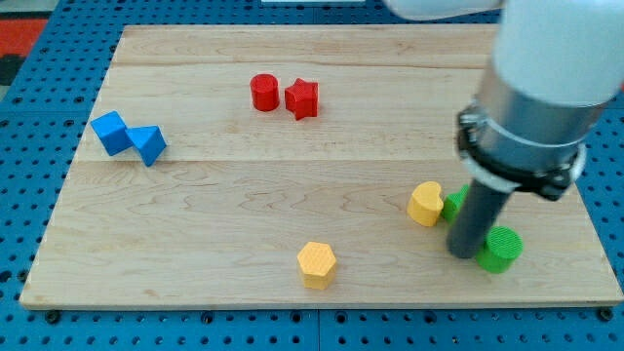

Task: Push the green circle into green star

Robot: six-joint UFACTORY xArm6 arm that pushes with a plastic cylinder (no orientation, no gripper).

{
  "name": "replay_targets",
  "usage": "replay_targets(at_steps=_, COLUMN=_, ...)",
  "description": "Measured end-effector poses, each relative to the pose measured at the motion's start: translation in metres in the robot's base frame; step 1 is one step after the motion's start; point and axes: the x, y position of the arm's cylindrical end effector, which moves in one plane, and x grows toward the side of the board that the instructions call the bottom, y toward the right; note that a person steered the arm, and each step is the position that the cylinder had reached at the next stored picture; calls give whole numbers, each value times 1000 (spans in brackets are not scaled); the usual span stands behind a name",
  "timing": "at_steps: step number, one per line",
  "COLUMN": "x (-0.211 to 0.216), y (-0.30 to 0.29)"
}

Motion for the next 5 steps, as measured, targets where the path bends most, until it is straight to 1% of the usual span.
replay_targets(at_steps=1, x=3, y=-9)
replay_targets(at_steps=2, x=51, y=-2)
replay_targets(at_steps=3, x=58, y=69)
replay_targets(at_steps=4, x=46, y=88)
replay_targets(at_steps=5, x=33, y=48)
